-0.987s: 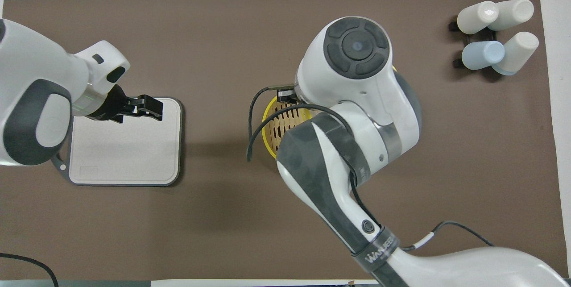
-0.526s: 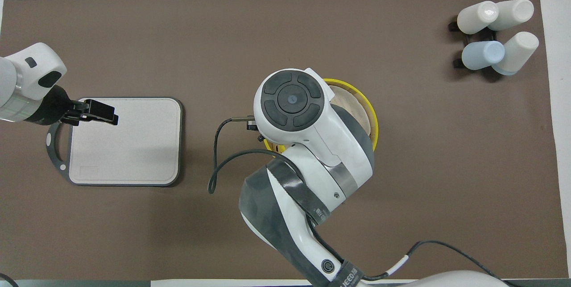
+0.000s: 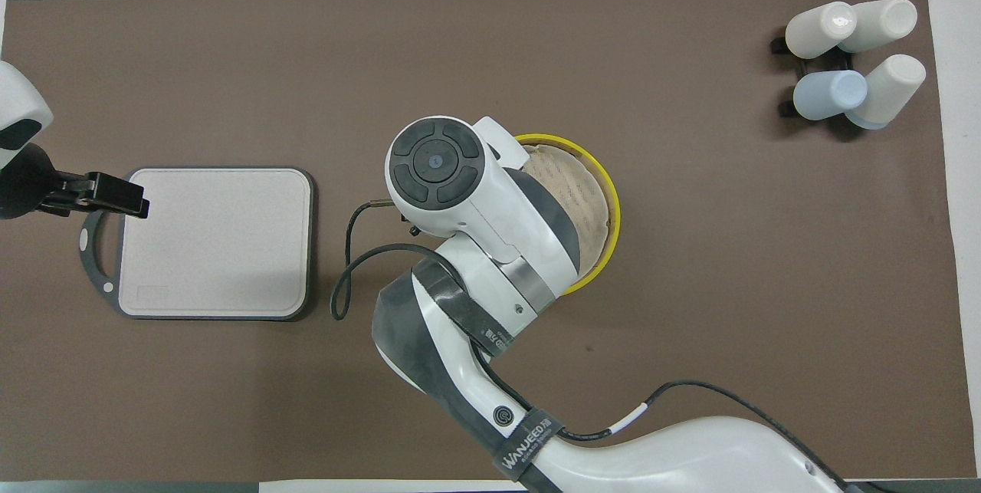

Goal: Place bun in steamer
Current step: 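Lower the lid onto the steamer with the right gripper while the left gripper retreats, then release the lid and lift the right gripper away from the steamer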

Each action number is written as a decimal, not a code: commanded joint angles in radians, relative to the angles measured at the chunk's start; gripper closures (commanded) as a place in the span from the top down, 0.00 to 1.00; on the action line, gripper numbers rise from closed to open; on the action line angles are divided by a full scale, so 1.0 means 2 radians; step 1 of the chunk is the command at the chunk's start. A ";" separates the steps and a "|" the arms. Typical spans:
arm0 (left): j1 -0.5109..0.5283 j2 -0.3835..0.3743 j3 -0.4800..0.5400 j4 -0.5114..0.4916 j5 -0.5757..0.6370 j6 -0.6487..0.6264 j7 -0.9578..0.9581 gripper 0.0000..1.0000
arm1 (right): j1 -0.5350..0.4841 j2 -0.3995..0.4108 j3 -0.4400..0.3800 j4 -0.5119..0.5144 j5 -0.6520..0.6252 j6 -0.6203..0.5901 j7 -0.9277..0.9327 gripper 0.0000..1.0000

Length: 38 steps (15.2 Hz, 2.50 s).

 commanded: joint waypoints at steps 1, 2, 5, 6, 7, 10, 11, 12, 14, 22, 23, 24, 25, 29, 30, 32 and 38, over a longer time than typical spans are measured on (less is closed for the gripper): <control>0.004 0.001 -0.001 0.030 0.014 -0.035 0.006 1.00 | 0.003 0.014 -0.002 0.019 -0.009 0.006 0.009 0.00; 0.004 0.001 -0.001 0.037 0.014 -0.043 0.006 1.00 | 0.002 0.015 -0.001 0.018 -0.008 0.016 0.009 0.00; 0.004 0.003 -0.003 0.060 0.022 -0.070 0.007 1.00 | 0.003 0.015 -0.001 0.018 -0.007 0.025 0.006 0.00; 0.004 0.005 -0.001 0.068 0.023 -0.081 0.007 1.00 | 0.003 0.016 -0.001 0.017 -0.009 0.026 0.005 0.00; 0.004 0.005 -0.003 0.074 0.023 -0.088 0.007 1.00 | 0.003 0.022 -0.001 0.017 -0.012 0.026 0.005 0.00; 0.003 -0.002 0.000 0.075 0.021 -0.099 0.007 1.00 | 0.000 0.032 -0.001 0.019 -0.009 0.056 0.003 0.00; 0.003 -0.004 0.000 0.075 0.021 -0.103 0.007 1.00 | -0.004 0.032 -0.001 0.019 -0.012 0.056 0.000 0.00; 0.003 -0.009 0.000 0.073 0.021 -0.102 0.007 1.00 | -0.004 0.032 -0.001 0.019 -0.012 0.056 -0.003 0.00; 0.003 -0.011 0.000 0.069 0.018 -0.100 0.007 1.00 | -0.004 0.032 -0.001 0.019 -0.012 0.056 -0.005 0.00; 0.004 -0.012 0.002 0.071 0.006 -0.070 0.002 1.00 | 0.000 0.029 -0.001 0.017 0.014 0.033 -0.013 0.00; 0.004 -0.012 0.003 0.070 0.007 -0.062 0.001 1.00 | 0.000 0.028 -0.001 0.016 0.014 0.029 -0.013 0.00; 0.004 -0.012 0.003 0.070 0.007 -0.059 0.001 1.00 | 0.000 0.028 -0.001 0.015 0.013 0.024 -0.013 0.00; 0.004 -0.012 0.003 0.070 0.007 -0.058 0.001 1.00 | 0.000 0.028 -0.001 0.013 0.013 0.022 -0.013 0.00; 0.004 -0.012 0.003 0.069 0.007 -0.057 0.001 1.00 | 0.001 0.028 -0.001 0.006 0.012 0.023 -0.013 0.00; 0.004 -0.012 0.003 0.069 0.007 -0.057 0.001 1.00 | 0.003 0.028 -0.001 0.003 0.012 0.023 -0.013 0.00; 0.004 -0.012 0.003 0.069 0.007 -0.057 0.001 1.00 | 0.003 0.026 -0.001 -0.001 0.012 0.023 -0.013 0.00; 0.004 -0.012 0.003 0.069 0.007 -0.057 -0.005 1.00 | 0.003 0.024 -0.001 -0.010 0.012 0.028 -0.013 0.00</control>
